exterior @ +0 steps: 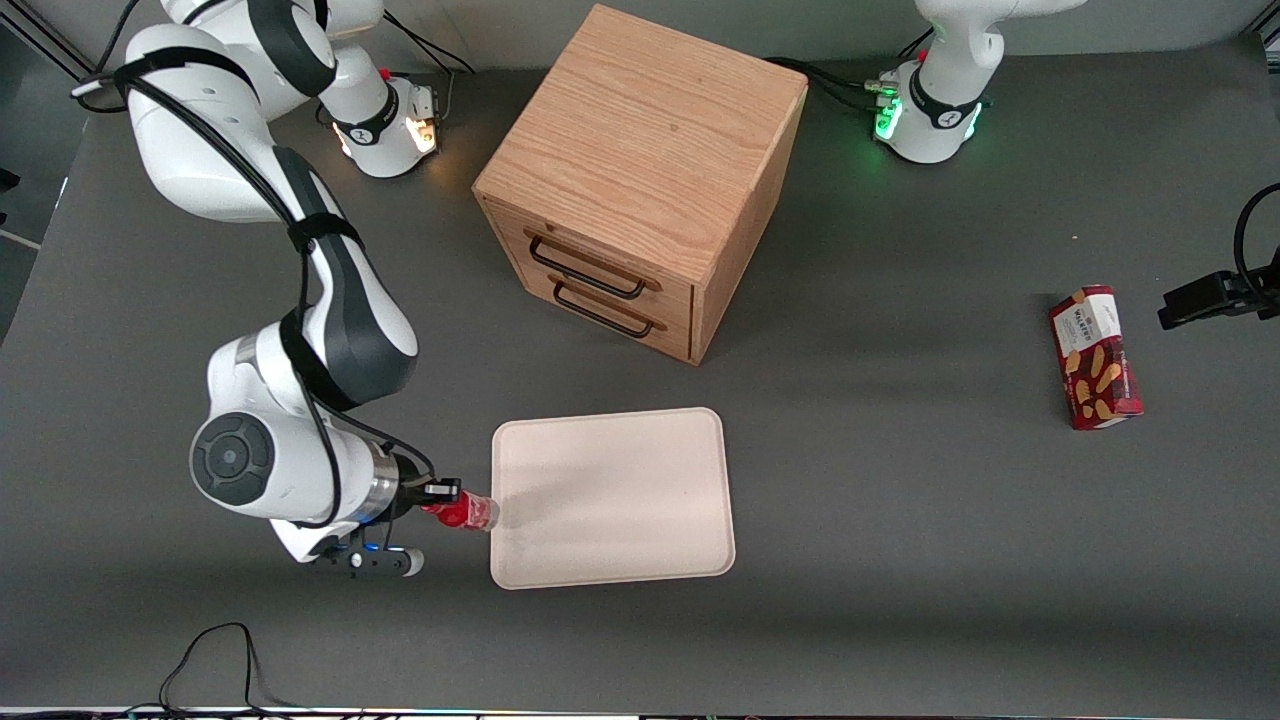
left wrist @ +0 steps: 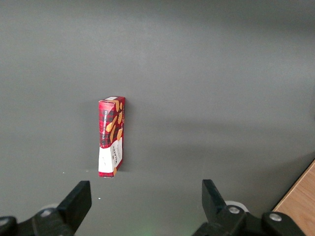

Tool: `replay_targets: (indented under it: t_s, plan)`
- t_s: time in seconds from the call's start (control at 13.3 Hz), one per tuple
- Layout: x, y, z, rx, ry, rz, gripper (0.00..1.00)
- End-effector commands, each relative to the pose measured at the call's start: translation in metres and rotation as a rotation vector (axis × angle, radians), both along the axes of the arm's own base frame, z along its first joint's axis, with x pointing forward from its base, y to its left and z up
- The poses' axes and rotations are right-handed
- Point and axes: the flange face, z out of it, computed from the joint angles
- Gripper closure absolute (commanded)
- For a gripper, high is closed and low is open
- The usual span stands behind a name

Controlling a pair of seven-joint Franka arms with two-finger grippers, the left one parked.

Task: Place coke bottle on tray
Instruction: 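Carry the bottle with the right gripper over the white tray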

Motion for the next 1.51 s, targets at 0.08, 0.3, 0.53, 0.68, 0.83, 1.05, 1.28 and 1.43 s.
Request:
replay_targets:
  t_s: [0.08,0.3,0.53,0.68,0.83,1.05,1.28,1.43]
  plan:
    - [0.006,0.021,-0.006,0.011,-0.052,-0.016,1.0]
    - [0.007,0.035,-0.019,-0.004,-0.083,-0.052,1.0]
    - [0.008,0.037,-0.022,-0.003,-0.09,-0.048,1.0]
    - [0.008,0.037,-0.026,-0.004,-0.089,-0.049,1.0]
    - [0.009,0.038,-0.031,-0.009,-0.093,-0.049,1.0]
    - [0.009,0.043,-0.037,-0.017,-0.107,-0.05,1.0]
    - [0.009,0.046,-0.045,-0.019,-0.103,-0.058,0.73]
    - [0.009,0.053,-0.045,-0.055,-0.152,-0.042,0.01]
